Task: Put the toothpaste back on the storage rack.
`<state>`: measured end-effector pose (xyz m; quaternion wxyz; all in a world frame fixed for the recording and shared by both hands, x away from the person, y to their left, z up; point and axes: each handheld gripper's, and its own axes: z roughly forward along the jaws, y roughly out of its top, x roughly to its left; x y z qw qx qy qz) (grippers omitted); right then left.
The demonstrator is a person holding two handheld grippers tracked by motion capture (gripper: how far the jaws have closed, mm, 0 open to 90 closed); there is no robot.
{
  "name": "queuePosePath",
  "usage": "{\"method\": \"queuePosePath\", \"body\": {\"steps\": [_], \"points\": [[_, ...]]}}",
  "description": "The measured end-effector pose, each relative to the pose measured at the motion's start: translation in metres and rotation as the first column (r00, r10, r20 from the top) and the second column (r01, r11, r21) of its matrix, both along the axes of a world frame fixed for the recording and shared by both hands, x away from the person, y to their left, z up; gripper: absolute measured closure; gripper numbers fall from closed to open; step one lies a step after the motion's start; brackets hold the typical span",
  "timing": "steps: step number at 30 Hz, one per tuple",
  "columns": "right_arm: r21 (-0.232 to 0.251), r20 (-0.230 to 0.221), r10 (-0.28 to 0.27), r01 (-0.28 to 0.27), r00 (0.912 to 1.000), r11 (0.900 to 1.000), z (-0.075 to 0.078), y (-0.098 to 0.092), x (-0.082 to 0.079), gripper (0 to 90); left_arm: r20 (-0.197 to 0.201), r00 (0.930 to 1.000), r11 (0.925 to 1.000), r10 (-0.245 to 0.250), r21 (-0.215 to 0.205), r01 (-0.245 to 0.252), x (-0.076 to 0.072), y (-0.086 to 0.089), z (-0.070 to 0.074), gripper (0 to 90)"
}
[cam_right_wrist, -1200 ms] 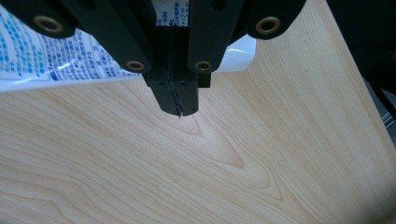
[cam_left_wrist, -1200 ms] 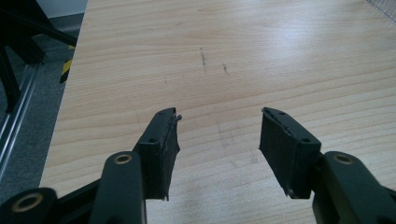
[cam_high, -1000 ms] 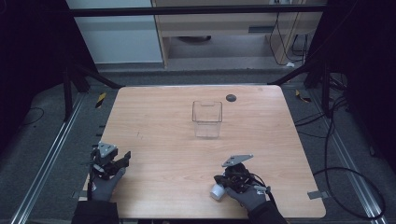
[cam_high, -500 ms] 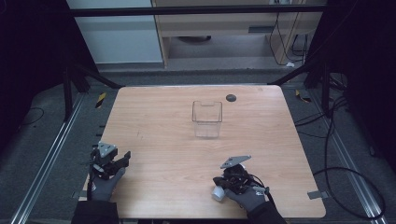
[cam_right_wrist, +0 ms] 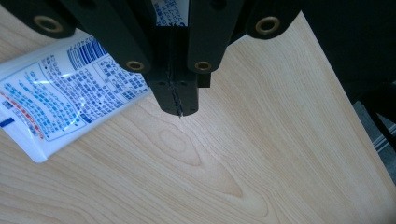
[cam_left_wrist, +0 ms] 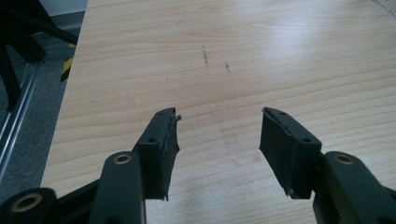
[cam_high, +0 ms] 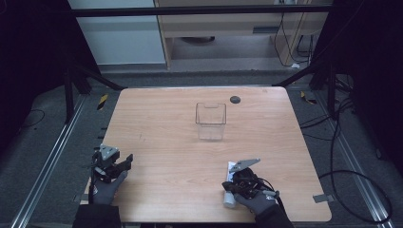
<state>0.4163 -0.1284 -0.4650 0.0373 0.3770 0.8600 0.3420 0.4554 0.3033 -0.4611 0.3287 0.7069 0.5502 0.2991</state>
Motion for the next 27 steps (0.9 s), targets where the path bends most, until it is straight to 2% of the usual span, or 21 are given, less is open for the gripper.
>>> {"method": "queuePosePath", "body": {"steps": [9, 20, 22, 27], "points": [[-0.007, 0.005, -0.005, 0.005, 1.0000, 1.000, 0.000, -0.011, -0.001, 90.0, 0.002, 1.0000, 1.0000, 0.002, 0.000, -0.002, 0.000, 0.000, 0.000, 45.5], [-0.001, 0.001, -0.047, 0.047, 0.9989, 0.999, 0.002, -0.027, -0.005, 90.0, 0.003, 1.0000, 1.0000, 0.003, 0.000, -0.003, 0.000, 0.000, 0.000, 45.2], [-0.005, 0.016, -0.043, 0.043, 0.9990, 0.999, 0.002, -0.030, -0.005, 90.0, 0.001, 1.0000, 1.0000, 0.003, 0.003, -0.003, 0.000, 0.000, 0.000, 45.2], [-0.014, 0.018, -0.074, 0.074, 0.9971, 0.997, 0.004, -0.037, -0.006, 90.0, 0.001, 1.0000, 1.0000, 0.002, 0.003, -0.002, 0.000, 0.000, 0.000, 45.2]]}}
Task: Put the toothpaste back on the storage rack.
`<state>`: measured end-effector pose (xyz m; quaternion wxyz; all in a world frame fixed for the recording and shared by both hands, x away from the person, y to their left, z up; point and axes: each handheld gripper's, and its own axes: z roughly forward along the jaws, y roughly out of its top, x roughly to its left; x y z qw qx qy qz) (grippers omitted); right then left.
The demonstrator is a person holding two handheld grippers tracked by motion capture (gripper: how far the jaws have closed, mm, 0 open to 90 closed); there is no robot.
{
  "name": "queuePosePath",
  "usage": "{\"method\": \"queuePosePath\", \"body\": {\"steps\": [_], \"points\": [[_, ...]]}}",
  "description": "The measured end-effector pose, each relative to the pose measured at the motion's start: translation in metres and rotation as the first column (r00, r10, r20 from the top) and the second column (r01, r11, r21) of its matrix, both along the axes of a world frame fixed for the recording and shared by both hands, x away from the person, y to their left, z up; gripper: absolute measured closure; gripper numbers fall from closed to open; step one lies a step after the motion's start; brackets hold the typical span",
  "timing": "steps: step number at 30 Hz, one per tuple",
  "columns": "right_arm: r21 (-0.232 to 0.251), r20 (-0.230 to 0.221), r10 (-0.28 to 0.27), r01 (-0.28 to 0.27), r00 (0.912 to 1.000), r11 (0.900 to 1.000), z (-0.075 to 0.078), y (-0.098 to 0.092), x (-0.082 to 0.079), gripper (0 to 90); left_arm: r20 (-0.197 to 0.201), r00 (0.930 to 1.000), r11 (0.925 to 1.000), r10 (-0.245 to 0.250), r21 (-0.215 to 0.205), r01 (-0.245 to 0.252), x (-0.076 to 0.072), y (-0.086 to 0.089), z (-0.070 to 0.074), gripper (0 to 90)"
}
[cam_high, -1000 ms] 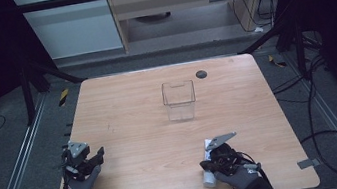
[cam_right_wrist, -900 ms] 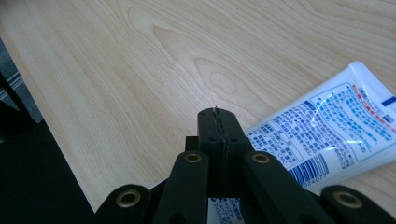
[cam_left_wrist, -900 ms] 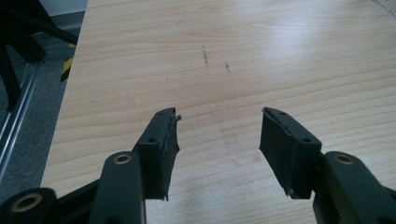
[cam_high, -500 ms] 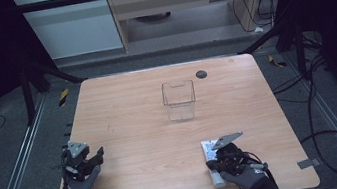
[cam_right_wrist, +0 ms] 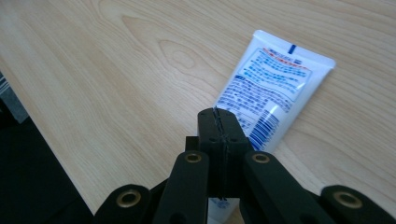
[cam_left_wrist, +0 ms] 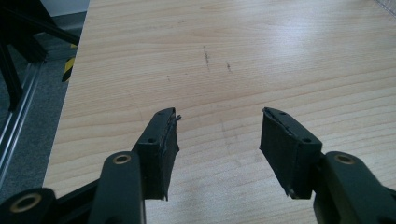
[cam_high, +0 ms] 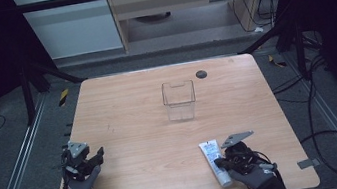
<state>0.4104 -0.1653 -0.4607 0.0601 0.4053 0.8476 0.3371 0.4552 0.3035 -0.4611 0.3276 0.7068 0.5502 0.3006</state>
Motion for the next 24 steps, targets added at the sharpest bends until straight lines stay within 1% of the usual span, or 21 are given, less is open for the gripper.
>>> {"method": "queuePosePath", "body": {"steps": [4, 7, 9, 11, 15, 16, 18, 23, 24], "points": [[0.002, 0.006, -0.015, 0.015, 0.9999, 1.000, 0.000, -0.005, 0.000, 90.0, 0.000, 1.0000, 1.0000, 0.000, 0.002, 0.000, 0.000, 0.000, 0.000, 45.2], [0.003, 0.013, -0.023, 0.023, 0.9997, 1.000, 0.001, -0.005, -0.001, 90.0, 0.000, 1.0000, 1.0000, 0.000, 0.001, 0.000, 0.000, 0.000, 0.000, 45.2], [0.023, 0.003, -0.011, 0.011, 0.9999, 1.000, 0.001, -0.001, -0.002, 90.0, -0.002, 1.0000, 1.0000, 0.000, 0.003, 0.000, 0.000, 0.000, 0.000, 45.2], [0.026, 0.004, 0.015, -0.015, 0.9999, 1.000, -0.001, 0.005, -0.003, 90.0, 0.000, 1.0000, 1.0000, -0.002, 0.003, 0.002, 0.000, -0.001, 0.000, 45.2], [0.016, -0.017, 0.047, -0.047, 0.9987, 0.999, -0.004, 0.017, -0.005, 90.0, 0.001, 1.0000, 1.0000, -0.002, 0.002, 0.002, 0.000, -0.001, 0.000, 45.2], [0.009, -0.018, 0.054, -0.053, 0.9984, 0.999, -0.006, 0.018, -0.005, 90.0, 0.001, 1.0000, 1.0000, -0.002, 0.001, 0.002, 0.000, -0.001, 0.000, 45.1], [0.009, -0.028, 0.058, -0.058, 0.9979, 0.998, -0.007, 0.020, -0.005, 90.0, 0.000, 1.0000, 1.0000, -0.002, 0.001, 0.002, 0.000, -0.001, 0.000, 45.1], [-0.011, -0.026, 0.048, -0.048, 0.9985, 0.999, -0.006, 0.018, -0.005, 90.0, 0.000, 1.0000, 1.0000, -0.002, 0.002, 0.002, 0.000, -0.001, 0.000, 45.1], [-0.021, -0.011, 0.053, -0.053, 0.9985, 0.998, -0.006, 0.014, -0.004, 90.0, -0.001, 1.0000, 1.0000, -0.003, 0.002, 0.003, 0.000, -0.001, 0.000, 45.1]]}}
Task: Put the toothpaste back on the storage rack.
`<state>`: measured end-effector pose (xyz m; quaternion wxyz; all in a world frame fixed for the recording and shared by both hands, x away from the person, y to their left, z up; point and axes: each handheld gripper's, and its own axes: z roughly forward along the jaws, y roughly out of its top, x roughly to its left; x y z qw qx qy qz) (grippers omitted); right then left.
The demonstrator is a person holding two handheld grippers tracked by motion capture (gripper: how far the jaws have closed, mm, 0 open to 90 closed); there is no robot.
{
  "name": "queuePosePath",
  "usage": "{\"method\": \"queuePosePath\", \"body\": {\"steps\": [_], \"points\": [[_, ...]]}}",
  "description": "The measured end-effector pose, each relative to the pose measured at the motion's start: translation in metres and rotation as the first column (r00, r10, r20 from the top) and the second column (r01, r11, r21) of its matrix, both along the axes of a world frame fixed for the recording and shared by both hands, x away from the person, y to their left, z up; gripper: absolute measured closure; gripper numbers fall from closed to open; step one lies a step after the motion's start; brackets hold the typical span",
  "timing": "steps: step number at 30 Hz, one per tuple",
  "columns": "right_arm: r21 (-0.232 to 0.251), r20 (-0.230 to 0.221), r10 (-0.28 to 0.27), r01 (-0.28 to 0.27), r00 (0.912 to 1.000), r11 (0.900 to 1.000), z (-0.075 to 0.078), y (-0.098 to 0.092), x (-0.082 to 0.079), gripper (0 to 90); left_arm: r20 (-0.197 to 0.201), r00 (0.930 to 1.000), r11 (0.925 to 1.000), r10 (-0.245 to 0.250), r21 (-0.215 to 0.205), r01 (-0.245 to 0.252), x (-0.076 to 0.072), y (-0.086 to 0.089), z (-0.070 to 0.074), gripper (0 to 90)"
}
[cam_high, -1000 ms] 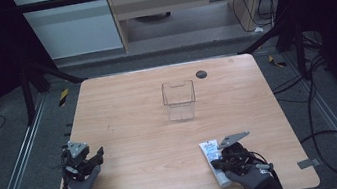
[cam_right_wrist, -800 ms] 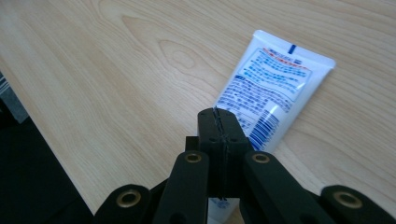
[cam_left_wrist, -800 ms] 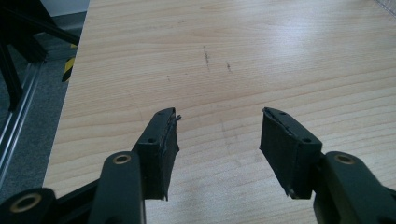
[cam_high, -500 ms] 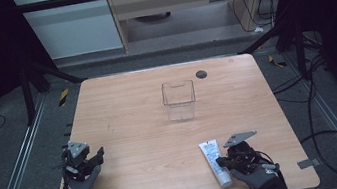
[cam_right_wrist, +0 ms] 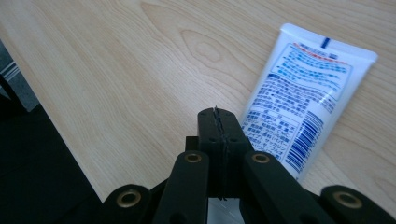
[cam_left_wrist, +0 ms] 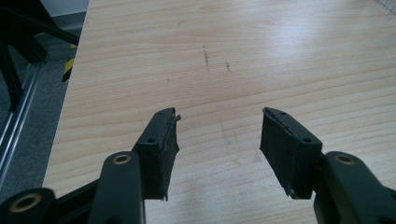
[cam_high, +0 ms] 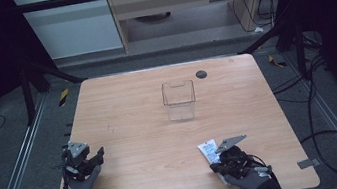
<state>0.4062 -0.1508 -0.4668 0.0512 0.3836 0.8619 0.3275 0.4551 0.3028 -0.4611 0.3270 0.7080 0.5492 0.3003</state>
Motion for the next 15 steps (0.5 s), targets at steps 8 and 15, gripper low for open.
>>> {"method": "queuePosePath", "body": {"steps": [8, 15], "points": [[-0.011, 0.000, -0.028, 0.028, 0.9996, 1.000, 0.0015, -0.0053, 0.0010, 90.0, 0.001, 1.0000, 1.0000, 0.002, -0.001, -0.002, -0.0001, 0.0002, 0.0001, 44.8], [-0.002, 0.005, -0.035, 0.035, 0.9994, 0.999, 0.0042, -0.0069, 0.0013, 88.7, 0.000, 1.0000, 1.0000, 0.004, -0.002, -0.004, 0.0004, 0.0004, -0.0002, 44.1]]}}
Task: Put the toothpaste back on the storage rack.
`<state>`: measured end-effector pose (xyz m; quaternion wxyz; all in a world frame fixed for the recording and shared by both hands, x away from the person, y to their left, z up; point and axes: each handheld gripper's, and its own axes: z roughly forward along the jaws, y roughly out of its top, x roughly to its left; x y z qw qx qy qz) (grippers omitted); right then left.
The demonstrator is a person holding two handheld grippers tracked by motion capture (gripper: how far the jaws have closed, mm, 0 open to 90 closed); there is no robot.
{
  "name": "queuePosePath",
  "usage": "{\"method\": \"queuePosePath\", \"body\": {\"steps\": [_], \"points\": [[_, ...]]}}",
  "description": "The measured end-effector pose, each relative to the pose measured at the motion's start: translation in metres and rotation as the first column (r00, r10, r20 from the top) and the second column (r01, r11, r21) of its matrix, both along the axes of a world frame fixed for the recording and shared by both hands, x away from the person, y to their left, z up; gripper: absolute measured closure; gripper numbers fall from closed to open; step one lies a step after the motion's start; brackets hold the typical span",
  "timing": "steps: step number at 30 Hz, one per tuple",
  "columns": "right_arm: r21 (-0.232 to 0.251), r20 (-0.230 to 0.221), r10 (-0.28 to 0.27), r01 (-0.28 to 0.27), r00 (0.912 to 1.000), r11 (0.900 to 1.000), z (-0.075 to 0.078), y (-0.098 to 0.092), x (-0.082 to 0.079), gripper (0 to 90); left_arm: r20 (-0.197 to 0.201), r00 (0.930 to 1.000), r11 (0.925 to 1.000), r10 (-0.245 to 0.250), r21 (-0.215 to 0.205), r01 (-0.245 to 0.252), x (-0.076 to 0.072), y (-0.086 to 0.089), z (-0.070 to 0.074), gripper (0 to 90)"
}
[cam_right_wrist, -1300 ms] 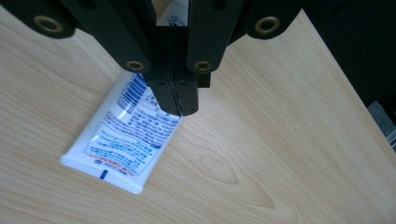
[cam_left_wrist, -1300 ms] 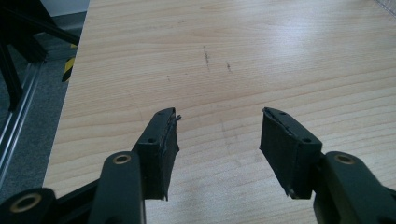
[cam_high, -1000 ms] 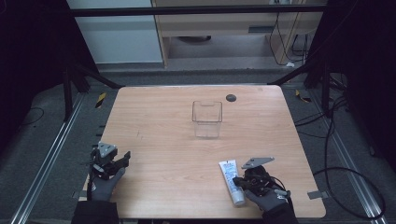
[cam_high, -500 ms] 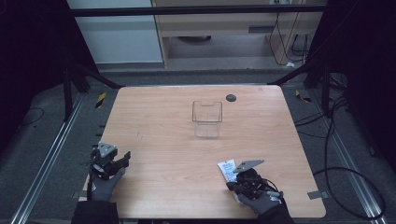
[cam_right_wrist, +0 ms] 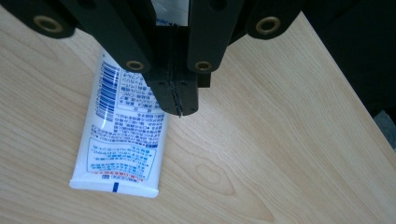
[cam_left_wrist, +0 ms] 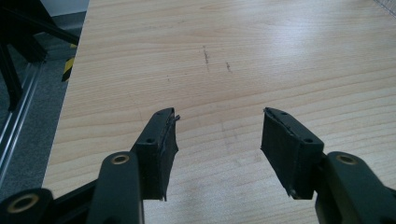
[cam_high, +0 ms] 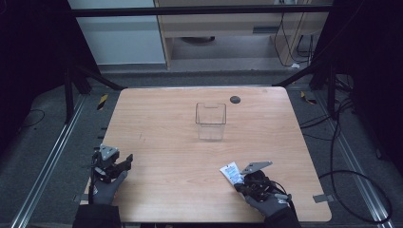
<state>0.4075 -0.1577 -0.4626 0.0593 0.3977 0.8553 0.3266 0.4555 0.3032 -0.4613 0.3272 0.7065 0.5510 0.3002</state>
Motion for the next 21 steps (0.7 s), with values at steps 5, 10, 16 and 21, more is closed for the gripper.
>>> {"method": "queuePosePath", "body": {"steps": [5, 10, 16, 21], "points": [[0.031, 0.041, -0.041, 0.040, 0.9983, 0.999, 0.010, -0.005, 0.002, 79.9, 0.000, 1.0000, 1.0000, -0.003, 0.004, 0.003, 0.000, -0.001, 0.000, 43.2], [0.022, 0.057, -0.105, 0.104, 0.9929, 0.994, 0.019, -0.011, 0.008, 66.9, -0.001, 1.0000, 1.0000, 0.000, 0.004, 0.000, 0.001, 0.000, -0.001, 42.3], [-0.043, 0.065, -0.151, 0.154, 0.9864, 0.987, 0.023, -0.012, 0.013, 53.7, -0.001, 1.0000, 1.0000, -0.003, 0.005, 0.003, 0.001, -0.001, -0.001, 40.4], [-0.088, 0.050, -0.165, 0.169, 0.9850, 0.982, 0.025, -0.008, 0.017, 48.0, -0.003, 1.0000, 1.0000, -0.006, 0.004, 0.006, 0.001, -0.001, -0.002, 39.6]]}}
